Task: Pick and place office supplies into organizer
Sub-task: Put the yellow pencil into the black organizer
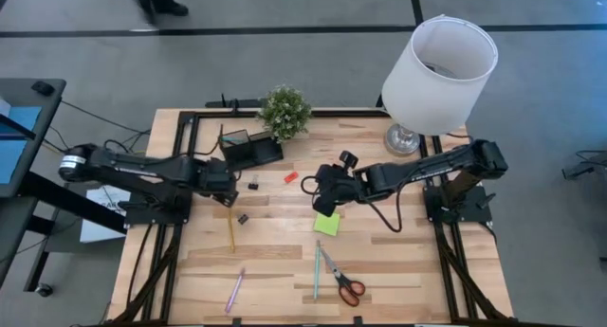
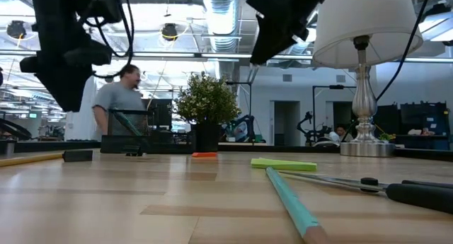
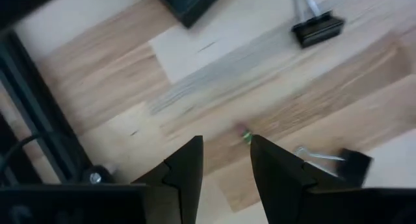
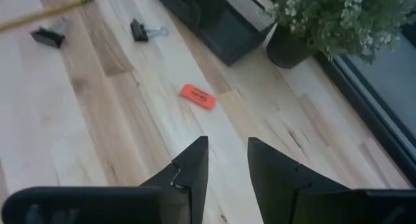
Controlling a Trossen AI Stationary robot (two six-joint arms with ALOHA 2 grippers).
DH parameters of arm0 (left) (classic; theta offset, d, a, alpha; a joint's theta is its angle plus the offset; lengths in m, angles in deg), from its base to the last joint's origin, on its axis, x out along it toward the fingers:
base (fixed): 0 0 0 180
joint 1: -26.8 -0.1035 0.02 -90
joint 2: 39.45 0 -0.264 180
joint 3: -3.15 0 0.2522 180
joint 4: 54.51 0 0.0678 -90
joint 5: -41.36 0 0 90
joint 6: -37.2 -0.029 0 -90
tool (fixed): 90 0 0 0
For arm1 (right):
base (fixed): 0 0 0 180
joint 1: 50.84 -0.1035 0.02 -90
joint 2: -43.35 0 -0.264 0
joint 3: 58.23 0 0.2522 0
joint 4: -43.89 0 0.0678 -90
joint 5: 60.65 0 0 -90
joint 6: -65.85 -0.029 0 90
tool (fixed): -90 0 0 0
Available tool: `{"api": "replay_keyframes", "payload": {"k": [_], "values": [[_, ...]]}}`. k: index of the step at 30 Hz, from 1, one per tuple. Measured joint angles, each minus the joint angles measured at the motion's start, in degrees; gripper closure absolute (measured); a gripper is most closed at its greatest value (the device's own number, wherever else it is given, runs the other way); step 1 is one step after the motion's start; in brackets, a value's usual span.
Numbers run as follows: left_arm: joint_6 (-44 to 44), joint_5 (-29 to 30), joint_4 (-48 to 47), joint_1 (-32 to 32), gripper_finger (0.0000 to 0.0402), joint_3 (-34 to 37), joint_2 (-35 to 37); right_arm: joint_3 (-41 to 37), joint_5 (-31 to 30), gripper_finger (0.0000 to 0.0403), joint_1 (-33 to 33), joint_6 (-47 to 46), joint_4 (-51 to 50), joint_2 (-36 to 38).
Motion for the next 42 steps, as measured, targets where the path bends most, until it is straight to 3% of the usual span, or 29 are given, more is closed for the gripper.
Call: {"api": "replay_keyframes", "payload": {"k": [14,19,25,37,42], "values": [[13.3,-2.0,9.1,0.1,0.0278,0.0,-15.9,-0.9,2.0,0.0301,0.0,2.3,-1.6,0.0],[21.4,-3.6,8.2,1.0,0.0278,0.0,-20.6,-0.9,2.0,0.0301,0.6,3.4,-3.7,0.0],[29.1,-4.6,7.9,3.0,0.0278,0.0,-21.5,-0.9,2.0,0.0301,0.6,8.6,-3.8,0.0],[38.3,0.2,8.3,3.2,0.0278,0.0,-21.6,-0.9,2.0,0.0301,1.0,13.4,-4.3,0.0],[43.2,0.4,12.7,4.7,0.0278,4.3,-21.6,-0.9,1.9,0.0301,2.6,13.4,-5.1,0.0]]}}
